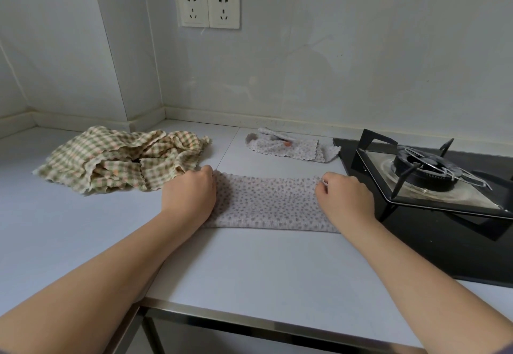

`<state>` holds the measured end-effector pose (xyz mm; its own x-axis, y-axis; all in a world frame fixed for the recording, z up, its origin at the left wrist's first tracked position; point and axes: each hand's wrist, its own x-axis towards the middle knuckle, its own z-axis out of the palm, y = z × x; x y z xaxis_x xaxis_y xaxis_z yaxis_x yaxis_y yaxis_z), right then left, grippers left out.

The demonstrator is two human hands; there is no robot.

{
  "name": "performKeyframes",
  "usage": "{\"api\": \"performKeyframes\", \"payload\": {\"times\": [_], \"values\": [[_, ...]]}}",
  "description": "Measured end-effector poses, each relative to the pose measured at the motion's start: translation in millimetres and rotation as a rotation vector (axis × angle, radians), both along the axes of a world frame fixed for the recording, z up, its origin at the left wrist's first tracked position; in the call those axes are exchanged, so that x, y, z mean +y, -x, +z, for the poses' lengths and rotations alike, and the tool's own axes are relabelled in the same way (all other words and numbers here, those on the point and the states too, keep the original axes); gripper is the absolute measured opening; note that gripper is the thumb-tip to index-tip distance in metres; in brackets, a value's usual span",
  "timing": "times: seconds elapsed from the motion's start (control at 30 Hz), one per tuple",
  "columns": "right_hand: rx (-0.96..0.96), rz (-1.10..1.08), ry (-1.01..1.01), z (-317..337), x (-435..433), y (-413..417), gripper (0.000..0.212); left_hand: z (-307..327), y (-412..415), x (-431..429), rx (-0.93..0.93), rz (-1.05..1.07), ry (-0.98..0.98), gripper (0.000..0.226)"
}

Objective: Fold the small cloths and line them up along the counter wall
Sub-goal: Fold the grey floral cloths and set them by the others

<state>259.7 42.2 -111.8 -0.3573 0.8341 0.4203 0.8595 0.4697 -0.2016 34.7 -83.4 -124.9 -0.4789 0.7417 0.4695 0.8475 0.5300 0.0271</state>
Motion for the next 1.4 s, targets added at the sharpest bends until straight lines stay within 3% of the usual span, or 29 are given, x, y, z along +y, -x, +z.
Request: {"api": "performKeyframes", "payload": {"times": [0.1, 0.17, 0.23, 0.3, 0.37, 0.4, 0.5, 0.67, 0.77, 0.87, 1.0, 1.07, 1.13, 1.23, 1.4], "values": [[-0.076, -0.001, -0.019, 0.8, -2.1, 3.5, 0.016, -1.0, -2.9, -1.5, 0.007, 0.029, -0.032, 0.016], [-0.135, 0.018, -0.086, 2.0, -1.8, 2.8, 0.030, 1.9, -2.7, -2.6, 0.007, 0.014, -0.121, 0.012], [-0.072, 0.127, -0.161, 3.6, -3.5, 2.5, 0.044, 3.4, 0.5, -2.1, 0.065, -0.107, -0.211, 0.016], [0.035, 0.325, -0.051, 4.7, -11.6, 5.9, 0.045, 4.7, -0.9, -2.7, 0.065, -0.300, -0.224, 0.032], [0.009, 0.466, 0.220, -0.5, -21.6, 11.2, 0.052, 8.1, -10.5, -5.5, -0.108, -0.490, -0.090, 0.061], [-0.118, 0.473, 0.323, -4.5, -24.9, 13.7, 0.057, 6.7, -15.9, -7.2, -0.204, -0.541, 0.041, 0.073], [-0.440, 0.432, 0.389, -9.9, -25.3, 16.2, 0.060, -0.2, -23.2, -5.8, -0.247, -0.493, 0.424, 0.085], [-0.430, 0.413, 0.399, -5.7, -25.3, 15.7, 0.061, 1.3, -26.2, -4.9, -0.219, -0.429, 0.504, 0.072], [-0.212, 0.491, 0.207, -3.0, -31.1, 11.3, 0.054, 2.0, -33.4, -8.7, -0.192, -0.378, 0.499, 0.070], [-0.027, 0.515, 0.053, 1.9, -34.1, 13.4, 0.026, 9.9, -38.3, -10.5, -0.129, -0.311, 0.358, 0.065], [-0.125, 0.419, 0.071, -1.8, -23.1, 12.6, 0.037, 19.6, -34.0, -11.4, -0.143, -0.243, 0.076, 0.047], [-0.105, 0.448, 0.124, -1.0, -19.3, 8.2, 0.040, 17.6, -24.1, -12.5, -0.148, -0.353, -0.004, 0.041], [-0.077, 0.504, 0.144, 1.3, -18.2, 5.8, 0.042, 17.9, -13.6, -15.7, -0.205, -0.609, -0.044, 0.040], [-0.075, 0.556, 0.162, 3.4, -15.1, 3.5, 0.055, 15.4, -6.1, -16.5, -0.244, -0.881, 0.089, 0.037], [-0.153, 0.708, 0.227, 6.2, -10.9, -3.7, 0.075, 3.8, -14.8, -10.2, -0.175, -0.804, -0.041, 0.014]]}}
